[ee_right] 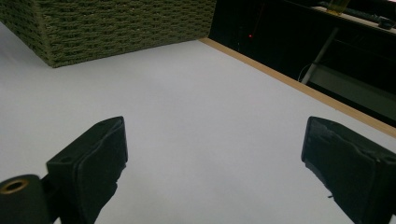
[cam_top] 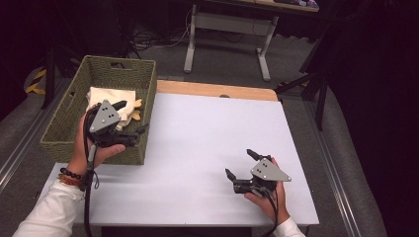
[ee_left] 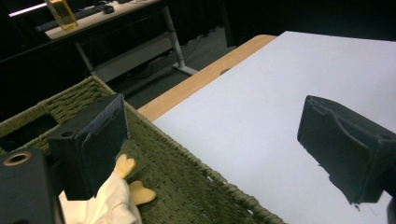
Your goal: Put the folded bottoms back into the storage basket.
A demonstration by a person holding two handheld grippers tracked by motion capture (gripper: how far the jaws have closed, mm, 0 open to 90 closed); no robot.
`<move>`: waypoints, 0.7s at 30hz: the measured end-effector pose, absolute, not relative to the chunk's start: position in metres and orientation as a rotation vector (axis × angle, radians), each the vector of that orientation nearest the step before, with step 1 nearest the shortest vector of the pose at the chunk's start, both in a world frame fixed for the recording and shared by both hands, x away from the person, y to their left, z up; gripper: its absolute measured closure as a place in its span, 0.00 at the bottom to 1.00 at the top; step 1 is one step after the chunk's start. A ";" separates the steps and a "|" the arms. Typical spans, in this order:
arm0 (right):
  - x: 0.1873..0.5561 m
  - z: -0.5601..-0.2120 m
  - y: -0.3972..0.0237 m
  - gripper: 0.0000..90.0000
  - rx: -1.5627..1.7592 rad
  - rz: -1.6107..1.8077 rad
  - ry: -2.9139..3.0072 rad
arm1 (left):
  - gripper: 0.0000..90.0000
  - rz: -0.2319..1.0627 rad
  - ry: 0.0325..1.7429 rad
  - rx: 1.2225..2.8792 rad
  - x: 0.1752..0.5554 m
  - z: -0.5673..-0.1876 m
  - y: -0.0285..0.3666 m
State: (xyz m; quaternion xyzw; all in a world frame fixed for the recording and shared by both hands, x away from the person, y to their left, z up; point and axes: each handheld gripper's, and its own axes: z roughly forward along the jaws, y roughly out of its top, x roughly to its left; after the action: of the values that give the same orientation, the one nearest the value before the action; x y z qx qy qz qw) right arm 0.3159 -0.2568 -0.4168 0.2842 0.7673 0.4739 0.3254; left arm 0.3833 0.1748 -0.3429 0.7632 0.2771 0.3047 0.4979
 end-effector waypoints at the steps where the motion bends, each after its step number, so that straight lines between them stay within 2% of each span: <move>1: 0.316 -0.417 -0.257 0.09 0.745 1.241 2.011 | 0.10 0.742 0.663 1.849 0.382 -0.343 0.174; 21: 0.313 -0.416 -0.254 0.09 0.731 1.241 2.016 | 0.10 0.694 0.585 1.829 0.360 -0.349 0.159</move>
State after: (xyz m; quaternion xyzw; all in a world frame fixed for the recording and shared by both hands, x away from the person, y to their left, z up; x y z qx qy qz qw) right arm 0.3135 -0.2544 -0.4159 0.2789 0.7693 0.4734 0.3259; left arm 0.3601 0.1593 -0.3491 0.7636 0.2442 0.2898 0.5228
